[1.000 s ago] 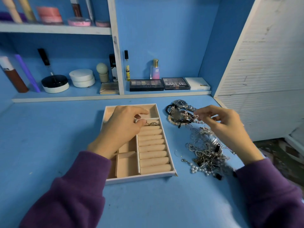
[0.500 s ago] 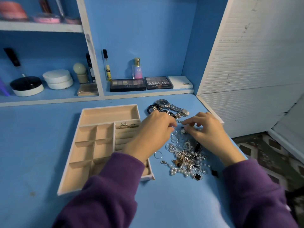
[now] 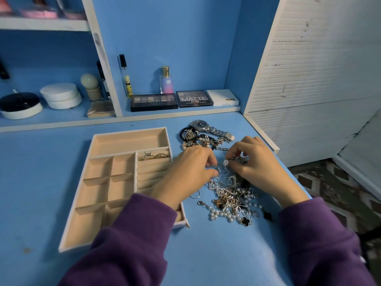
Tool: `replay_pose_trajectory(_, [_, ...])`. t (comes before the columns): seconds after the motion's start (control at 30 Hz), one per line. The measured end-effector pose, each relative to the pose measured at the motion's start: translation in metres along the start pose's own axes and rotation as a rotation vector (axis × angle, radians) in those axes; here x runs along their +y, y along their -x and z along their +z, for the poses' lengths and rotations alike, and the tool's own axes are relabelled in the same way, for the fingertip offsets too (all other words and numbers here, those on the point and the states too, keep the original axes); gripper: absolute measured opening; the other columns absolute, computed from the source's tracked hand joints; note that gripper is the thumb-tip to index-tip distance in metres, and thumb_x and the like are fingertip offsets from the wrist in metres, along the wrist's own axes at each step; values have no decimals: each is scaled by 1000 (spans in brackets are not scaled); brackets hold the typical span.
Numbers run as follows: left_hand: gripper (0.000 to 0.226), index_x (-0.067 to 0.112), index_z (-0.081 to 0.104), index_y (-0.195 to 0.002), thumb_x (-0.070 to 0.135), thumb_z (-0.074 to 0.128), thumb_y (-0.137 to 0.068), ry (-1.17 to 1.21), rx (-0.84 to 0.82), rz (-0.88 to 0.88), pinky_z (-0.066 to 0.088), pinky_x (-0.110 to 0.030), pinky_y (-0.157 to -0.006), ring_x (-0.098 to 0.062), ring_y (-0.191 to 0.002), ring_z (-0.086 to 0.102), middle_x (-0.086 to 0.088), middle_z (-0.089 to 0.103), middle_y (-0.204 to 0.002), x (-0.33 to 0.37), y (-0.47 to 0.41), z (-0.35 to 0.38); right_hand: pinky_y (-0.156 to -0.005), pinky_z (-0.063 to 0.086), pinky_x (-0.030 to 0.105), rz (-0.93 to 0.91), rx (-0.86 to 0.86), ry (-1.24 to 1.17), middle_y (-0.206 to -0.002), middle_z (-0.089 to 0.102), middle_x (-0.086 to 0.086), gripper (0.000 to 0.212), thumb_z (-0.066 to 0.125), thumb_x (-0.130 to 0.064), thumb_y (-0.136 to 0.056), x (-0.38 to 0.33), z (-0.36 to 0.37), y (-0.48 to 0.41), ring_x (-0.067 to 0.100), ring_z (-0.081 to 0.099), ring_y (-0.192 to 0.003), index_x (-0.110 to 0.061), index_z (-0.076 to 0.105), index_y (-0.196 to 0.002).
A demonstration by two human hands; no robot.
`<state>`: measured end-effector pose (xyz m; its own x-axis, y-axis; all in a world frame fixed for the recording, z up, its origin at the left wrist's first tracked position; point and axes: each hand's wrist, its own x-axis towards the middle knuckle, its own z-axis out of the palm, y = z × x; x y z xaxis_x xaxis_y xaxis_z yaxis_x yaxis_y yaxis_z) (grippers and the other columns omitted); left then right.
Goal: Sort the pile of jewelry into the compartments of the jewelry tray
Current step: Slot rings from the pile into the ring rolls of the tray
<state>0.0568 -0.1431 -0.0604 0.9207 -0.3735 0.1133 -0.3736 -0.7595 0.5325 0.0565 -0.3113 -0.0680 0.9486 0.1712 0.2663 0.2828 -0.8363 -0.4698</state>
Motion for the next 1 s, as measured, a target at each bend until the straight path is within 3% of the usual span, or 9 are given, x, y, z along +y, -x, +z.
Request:
replay_pose_trajectory(0.13, [6,23,64,-83,21,69,-80,73,32,-20,50,-27,-69,-3,-68,56,12,61,-73,1,0,-2,-70,37,28,-3,57,-70,-76,56,-4,11,71,-16,-75,-1,-2,0,16,48,-80,-25,66,-72])
replay_pose_trajectory(0.2, [6,23,67,-79,19,70,-79,91,61,-20,53,-28,-71,-3,-68,58,12,63,-71,2,1,-5,-66,37,21,-8,92,-92,-73,59,-1,6,72,-16,-76,-1,-3,0,15,50,-75,-21,70,-74])
replay_pose_trajectory(0.4, [7,21,70,-70,18,76,-72,159,217,-42,42,-12,-64,0,-63,55,10,66,-69,-2,14,-32,-60,37,6,55,163,-304,-71,67,-2,9,73,-10,-76,-6,-8,3,2,54,-66,-18,73,-76])
replay_pose_trajectory(0.53, [19,31,66,-62,18,78,-69,230,296,-59,41,-7,-58,0,-58,57,16,65,-64,-15,33,-49,-53,41,14,89,87,-403,-72,72,-2,11,71,-14,-78,-10,-9,5,3,56,-59,-24,75,-78])
replay_pose_trajectory(0.67, [25,36,63,-61,17,77,-70,282,339,-57,42,-5,-59,1,-65,59,17,65,-63,-20,44,-53,-58,46,36,119,24,-493,-67,72,4,8,71,-17,-79,-12,-8,5,32,62,-66,-24,75,-79])
replay_pose_trajectory(0.73, [20,33,65,-63,19,77,-70,286,352,-63,43,-7,-58,0,-66,59,17,65,-63,-19,44,-52,-56,46,37,108,34,-474,-68,71,5,8,70,-18,-80,-12,-6,6,32,59,-62,-24,75,-79])
replay_pose_trajectory(0.8, [13,31,68,-66,22,77,-71,282,355,-74,48,-16,-60,-2,-64,60,15,66,-64,-18,43,-48,-48,39,20,98,93,-396,-66,69,3,11,67,-15,-82,-9,-4,6,12,52,-51,-23,74,-79])
replay_pose_trajectory(0.87, [9,30,69,-68,25,76,-72,269,350,-80,51,-25,-64,-2,-63,60,14,67,-65,-17,42,-45,-47,36,9,87,160,-292,-65,66,-4,12,65,-11,-83,-7,-1,5,6,51,-51,-20,73,-84])
replay_pose_trajectory(1.0, [14,31,68,-67,21,76,-72,285,333,-56,42,-8,-59,-1,-61,58,17,65,-62,-17,42,-43,-62,30,18,42,239,6,-79,61,0,16,66,-14,-82,-1,4,2,10,49,-75,-17,72,-97])
